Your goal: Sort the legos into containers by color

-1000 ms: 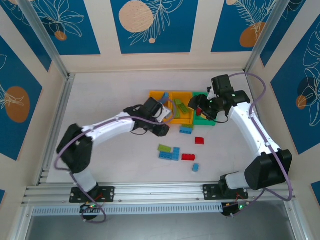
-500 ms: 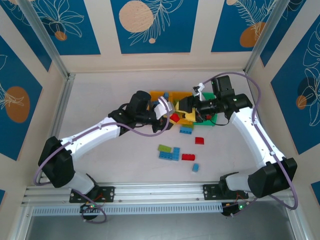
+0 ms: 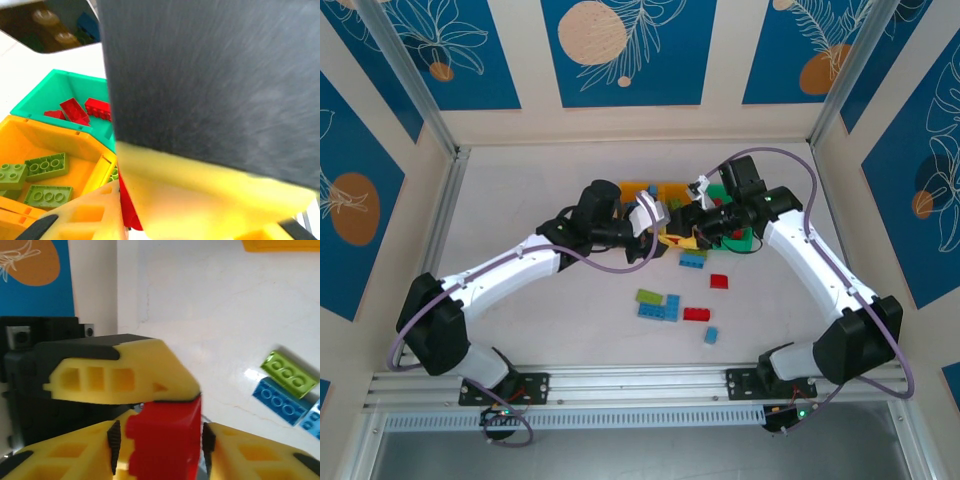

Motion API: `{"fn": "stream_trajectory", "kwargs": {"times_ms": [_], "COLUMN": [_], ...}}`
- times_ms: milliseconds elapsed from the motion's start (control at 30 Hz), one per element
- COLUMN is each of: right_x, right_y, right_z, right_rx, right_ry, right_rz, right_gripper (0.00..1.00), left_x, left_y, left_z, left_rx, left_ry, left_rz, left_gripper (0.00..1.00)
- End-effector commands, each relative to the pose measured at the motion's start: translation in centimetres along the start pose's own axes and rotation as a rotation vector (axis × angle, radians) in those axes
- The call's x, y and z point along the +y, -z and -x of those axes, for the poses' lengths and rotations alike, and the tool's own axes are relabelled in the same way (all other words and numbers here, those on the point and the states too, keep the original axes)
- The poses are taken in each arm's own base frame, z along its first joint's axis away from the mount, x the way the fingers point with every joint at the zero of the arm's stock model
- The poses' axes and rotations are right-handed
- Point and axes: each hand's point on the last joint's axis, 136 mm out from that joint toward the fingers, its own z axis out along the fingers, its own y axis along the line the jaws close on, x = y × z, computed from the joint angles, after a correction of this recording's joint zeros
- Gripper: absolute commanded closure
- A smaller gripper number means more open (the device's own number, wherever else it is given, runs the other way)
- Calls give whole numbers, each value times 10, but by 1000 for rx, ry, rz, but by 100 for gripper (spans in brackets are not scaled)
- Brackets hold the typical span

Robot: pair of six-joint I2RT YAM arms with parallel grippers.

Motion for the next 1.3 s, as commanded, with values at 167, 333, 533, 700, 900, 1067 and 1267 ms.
{"fn": "stream_trajectory", "kwargs": {"times_ms": [167,333,533,700,900,1067,1267], "right_x": [1,-52,-154,-202,-212,-200,-199], "right_y": [6,59,115,96,90,102,80], "right_z": [10,61,137,181,188,140,40], "right_rx": [-83,-387,-637,-550,-475,-502,-533], "right_ry": [14,-117,-238,-292,-332,-398,-462], "right_rz": [-48,-249,-509,-608,-679,-670,-631], "right_gripper": [84,86,86,85,40,31,29], "left_x": [-3,-4,-14,-18,-19,-15,-12], "left_y": [6,19,42,56,68,67,64], "left_z": [25,30,16,-10,-23,-27,-21], "left_rx": [-58,-105,-72,1,17,42,20], "left_ry": [-51,-15,7,12,21,15,-9], "left_rz": [-11,34,93,144,199,215,216], "left_gripper": [55,1,0,0,0,0,0]}}
